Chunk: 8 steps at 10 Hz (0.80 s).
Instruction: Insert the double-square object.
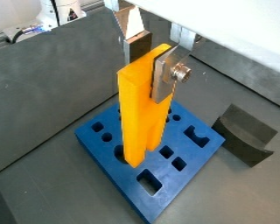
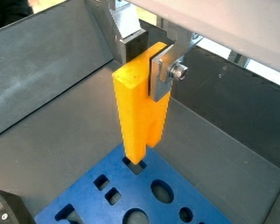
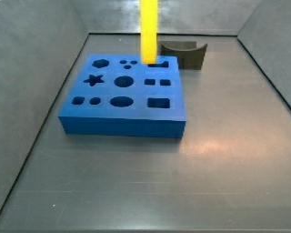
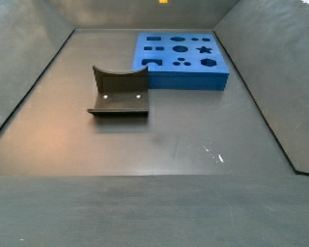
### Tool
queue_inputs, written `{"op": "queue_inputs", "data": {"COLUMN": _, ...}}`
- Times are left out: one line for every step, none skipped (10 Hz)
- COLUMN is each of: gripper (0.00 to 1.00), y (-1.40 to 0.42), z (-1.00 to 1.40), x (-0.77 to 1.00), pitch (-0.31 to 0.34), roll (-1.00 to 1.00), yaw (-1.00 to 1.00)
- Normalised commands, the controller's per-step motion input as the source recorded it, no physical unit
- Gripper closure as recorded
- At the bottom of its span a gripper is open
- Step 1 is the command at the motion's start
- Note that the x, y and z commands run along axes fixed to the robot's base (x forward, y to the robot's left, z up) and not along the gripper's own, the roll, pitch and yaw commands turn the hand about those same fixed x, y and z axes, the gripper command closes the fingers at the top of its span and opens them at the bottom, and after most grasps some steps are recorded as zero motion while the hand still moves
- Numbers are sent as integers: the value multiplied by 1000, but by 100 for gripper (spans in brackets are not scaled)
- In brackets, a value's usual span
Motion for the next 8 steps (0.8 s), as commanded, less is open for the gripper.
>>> {"op": "queue_inputs", "data": {"gripper": 100, "y": 0, "z": 0, "x": 0, "pitch": 0, "roll": -4, "yaw": 0}}
{"op": "queue_inputs", "data": {"gripper": 100, "y": 46, "z": -49, "x": 0, "pitch": 0, "roll": 0, "yaw": 0}}
{"op": "queue_inputs", "data": {"gripper": 100, "y": 406, "z": -197, "x": 60, "pitch": 0, "roll": 0, "yaw": -266}}
{"op": "queue_inputs", "data": {"gripper": 100, "y": 623, "z": -489, "x": 0, "pitch": -67, "roll": 27, "yaw": -406}}
{"op": "queue_inputs", "data": {"gripper": 100, "y": 671, "z": -574, "x": 17, "pitch": -54, "roll": 0, "yaw": -374}}
{"op": "queue_inputs", "data": {"gripper": 100, "y": 477, "z": -574, "x": 343, "pitch": -10, "roll": 0, "yaw": -449}}
{"op": "queue_inputs", "data": {"gripper": 100, "y": 389, "z": -514, "x": 497, "pitch": -3, "roll": 0, "yaw": -486}}
{"op": "queue_inputs", "data": {"gripper": 100, "y": 291, "z": -440, "x": 543, "pitch": -10, "roll": 0, "yaw": -574}}
